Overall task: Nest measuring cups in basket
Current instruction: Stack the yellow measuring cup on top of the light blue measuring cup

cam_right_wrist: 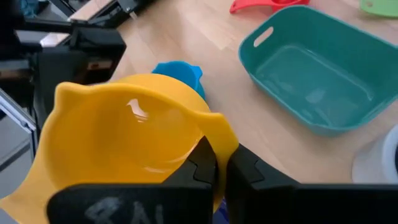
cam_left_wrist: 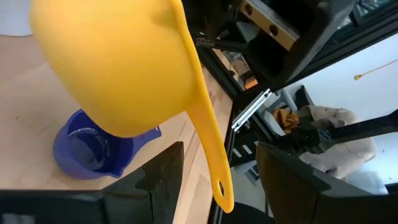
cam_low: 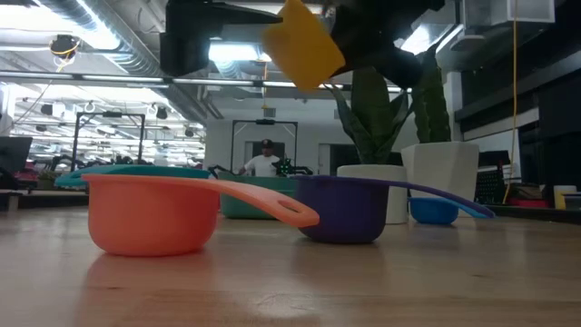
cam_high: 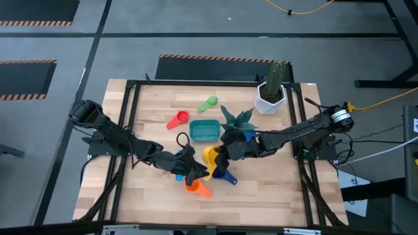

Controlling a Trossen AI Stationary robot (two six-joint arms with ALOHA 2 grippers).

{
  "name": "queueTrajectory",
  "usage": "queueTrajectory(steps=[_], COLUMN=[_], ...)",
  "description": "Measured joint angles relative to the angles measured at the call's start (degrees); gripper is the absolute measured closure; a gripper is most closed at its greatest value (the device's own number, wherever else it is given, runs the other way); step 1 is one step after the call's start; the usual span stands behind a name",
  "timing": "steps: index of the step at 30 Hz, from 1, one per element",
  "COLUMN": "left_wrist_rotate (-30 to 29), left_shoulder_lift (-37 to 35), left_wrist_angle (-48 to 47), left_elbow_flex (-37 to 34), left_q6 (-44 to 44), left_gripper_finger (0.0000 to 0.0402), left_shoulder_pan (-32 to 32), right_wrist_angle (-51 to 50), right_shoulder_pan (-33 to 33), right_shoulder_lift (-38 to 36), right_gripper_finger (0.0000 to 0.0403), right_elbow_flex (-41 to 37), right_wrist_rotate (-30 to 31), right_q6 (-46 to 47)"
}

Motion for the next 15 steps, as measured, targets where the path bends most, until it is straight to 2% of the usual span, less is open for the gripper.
queueTrajectory(steps=[15], left_wrist_rotate=[2.6], left_shoulder_lift=[0.0], left_wrist_angle=[-5.41], left_elbow_flex=[0.0], left_q6=[-3.28], left_gripper_finger=[0.0206], left_shoulder_pan=[0.0], right_wrist_angle=[2.53], right_shoulder_pan=[-0.42], right_shoulder_lift=[0.04], right_gripper_finger=[0.0386], right_elbow_flex=[0.0], right_wrist_rotate=[0.17], right_q6=[-0.24])
